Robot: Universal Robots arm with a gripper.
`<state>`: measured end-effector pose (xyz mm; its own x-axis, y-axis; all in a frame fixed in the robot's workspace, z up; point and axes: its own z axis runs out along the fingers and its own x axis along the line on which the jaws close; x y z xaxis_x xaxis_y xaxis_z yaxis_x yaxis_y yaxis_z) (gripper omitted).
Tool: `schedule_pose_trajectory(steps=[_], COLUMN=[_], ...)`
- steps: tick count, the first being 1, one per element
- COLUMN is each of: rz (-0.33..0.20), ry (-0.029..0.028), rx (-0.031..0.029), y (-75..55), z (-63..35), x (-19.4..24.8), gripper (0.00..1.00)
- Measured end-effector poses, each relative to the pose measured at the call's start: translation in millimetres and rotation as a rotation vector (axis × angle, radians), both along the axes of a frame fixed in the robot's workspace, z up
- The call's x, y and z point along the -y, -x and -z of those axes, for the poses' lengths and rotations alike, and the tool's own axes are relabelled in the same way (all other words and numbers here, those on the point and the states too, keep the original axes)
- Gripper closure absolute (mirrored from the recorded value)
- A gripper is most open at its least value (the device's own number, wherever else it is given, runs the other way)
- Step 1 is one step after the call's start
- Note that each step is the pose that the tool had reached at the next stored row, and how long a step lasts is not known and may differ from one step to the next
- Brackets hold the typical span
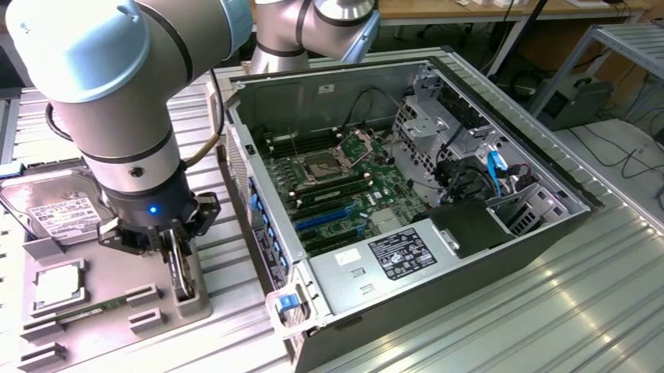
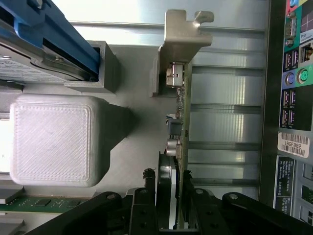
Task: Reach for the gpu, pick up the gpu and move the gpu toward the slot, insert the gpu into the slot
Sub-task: 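Pick up the gpu and move the gpu toward the slot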
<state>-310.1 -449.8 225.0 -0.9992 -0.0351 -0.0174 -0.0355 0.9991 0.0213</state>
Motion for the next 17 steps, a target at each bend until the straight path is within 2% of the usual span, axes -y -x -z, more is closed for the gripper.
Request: schedule_pose_trajectory(steps=[17], rz=[0.0], ry=[0.0], rx=[-0.0002], y=[-2.4], z=[0.1], x=[0.0], gripper=[0.68])
